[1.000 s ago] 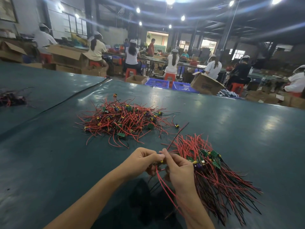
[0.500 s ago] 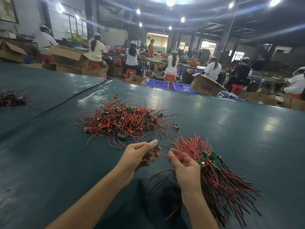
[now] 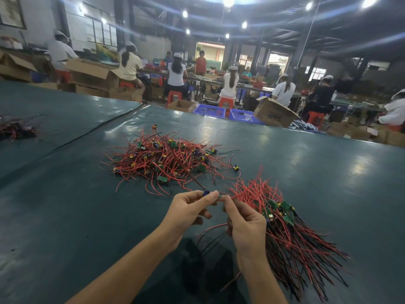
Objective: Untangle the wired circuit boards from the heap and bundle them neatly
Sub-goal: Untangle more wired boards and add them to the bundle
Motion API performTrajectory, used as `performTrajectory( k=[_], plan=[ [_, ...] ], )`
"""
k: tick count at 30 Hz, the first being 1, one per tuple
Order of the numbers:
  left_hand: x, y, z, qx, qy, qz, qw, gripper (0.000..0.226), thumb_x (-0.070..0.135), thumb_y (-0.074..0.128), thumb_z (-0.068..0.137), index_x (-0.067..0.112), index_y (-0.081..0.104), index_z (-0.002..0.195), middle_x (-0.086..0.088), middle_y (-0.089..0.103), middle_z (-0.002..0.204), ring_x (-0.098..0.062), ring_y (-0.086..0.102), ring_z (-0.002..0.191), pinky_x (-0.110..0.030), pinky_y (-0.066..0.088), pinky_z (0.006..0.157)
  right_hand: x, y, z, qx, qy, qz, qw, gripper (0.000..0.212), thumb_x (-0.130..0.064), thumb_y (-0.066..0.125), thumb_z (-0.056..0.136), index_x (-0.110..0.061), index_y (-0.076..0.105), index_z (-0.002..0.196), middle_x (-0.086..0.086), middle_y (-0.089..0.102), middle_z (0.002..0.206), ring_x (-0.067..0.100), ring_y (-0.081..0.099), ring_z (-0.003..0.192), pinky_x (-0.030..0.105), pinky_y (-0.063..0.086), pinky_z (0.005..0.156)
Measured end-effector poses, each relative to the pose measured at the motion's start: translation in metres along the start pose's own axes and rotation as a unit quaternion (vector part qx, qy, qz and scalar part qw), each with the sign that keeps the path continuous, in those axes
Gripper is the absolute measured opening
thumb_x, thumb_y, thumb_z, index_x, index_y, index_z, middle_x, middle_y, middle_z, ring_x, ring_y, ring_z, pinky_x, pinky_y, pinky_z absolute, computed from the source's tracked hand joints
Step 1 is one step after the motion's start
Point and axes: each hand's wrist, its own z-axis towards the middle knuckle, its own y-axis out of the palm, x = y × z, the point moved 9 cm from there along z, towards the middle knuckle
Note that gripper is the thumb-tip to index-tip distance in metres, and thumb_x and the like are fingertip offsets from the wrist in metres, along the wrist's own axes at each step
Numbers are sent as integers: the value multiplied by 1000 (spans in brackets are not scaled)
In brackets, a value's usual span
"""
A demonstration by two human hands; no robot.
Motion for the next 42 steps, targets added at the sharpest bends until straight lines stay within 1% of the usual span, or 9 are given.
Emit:
performTrajectory(
  k=[8, 10, 12, 16, 21, 25, 31, 35, 42],
  plan=[
    [-2, 4, -2, -8, -4, 56, 998, 56, 64, 66, 65, 12, 77, 82, -3, 75, 84, -9, 61, 56, -18, 45, 51, -3, 3, -1, -8, -8, 11, 1000, 16, -20, 67, 85, -19, 78, 74, -7, 59, 51, 1, 52, 44, 12, 42, 46],
    [-2, 2, -1, 1, -3, 43, 999, 45, 55, 68, 72, 13, 78, 81, -3, 76, 84, -8, 59, 56, -19, 46, 53, -3, 3, -1, -4, -6, 9, 1000, 17, -19, 67, 87, -20, 78, 74, -7, 57, 49, 1, 48, 43, 12, 40, 45],
    [1, 2, -1, 7, 7, 24, 1000, 29, 45, 72, 74, 17, 79, 77, -3, 75, 83, -7, 57, 55, -19, 45, 54, -1, -2, 0, 25, 5, 6, 1000, 19, -19, 67, 88, -21, 78, 73, -7, 57, 51, 1, 46, 44, 13, 40, 44],
    [11, 2, -5, 19, 44, 7, 999, 29, 44, 73, 64, 15, 78, 68, -5, 75, 78, -7, 54, 53, -17, 43, 51, 8, -26, 5, 128, 70, 88, 985, 18, -15, 70, 88, -16, 74, 70, -6, 53, 51, 2, 39, 38, 16, 33, 35],
    [21, 5, -7, -4, 83, 29, 996, 19, 25, 71, 81, 9, 77, 72, -4, 71, 69, -7, 52, 53, -18, 41, 51, 4, -51, 12, 189, 88, 200, 957, 12, -12, 63, 92, -11, 69, 82, -6, 53, 61, 3, 35, 38, 14, 28, 34],
    [21, 4, -8, -2, 72, 7, 997, 25, 35, 70, 72, 11, 77, 73, 3, 68, 62, -6, 51, 51, -15, 40, 49, 3, -63, 12, 223, 83, 220, 946, 14, -15, 62, 94, -14, 66, 81, -5, 53, 67, 3, 37, 39, 16, 30, 34],
    [12, -4, -3, 37, 35, -28, 998, 28, 38, 71, 69, 11, 77, 74, 3, 72, 69, -5, 52, 51, -16, 40, 51, 12, -28, 7, 130, 99, 97, 982, 17, -34, 72, 83, -18, 69, 78, -12, 60, 57, 2, 38, 40, 17, 30, 35],
    [10, 2, -3, 14, 57, 48, 997, 13, 24, 71, 82, 14, 79, 79, 4, 71, 67, -6, 55, 53, -17, 42, 50, 17, 2, -3, 56, 84, 21, 995, 20, -31, 71, 85, -23, 77, 68, -6, 53, 54, 3, 38, 40, 18, 34, 38],
    [4, -1, 0, 7, 30, 13, 999, 19, 32, 72, 79, 16, 79, 72, 4, 71, 69, -3, 54, 56, -14, 42, 52, 16, -47, 11, 171, 114, 132, 970, 20, -22, 66, 91, -14, 77, 76, -10, 54, 57, 1, 34, 38, 16, 29, 34]
  ],
)
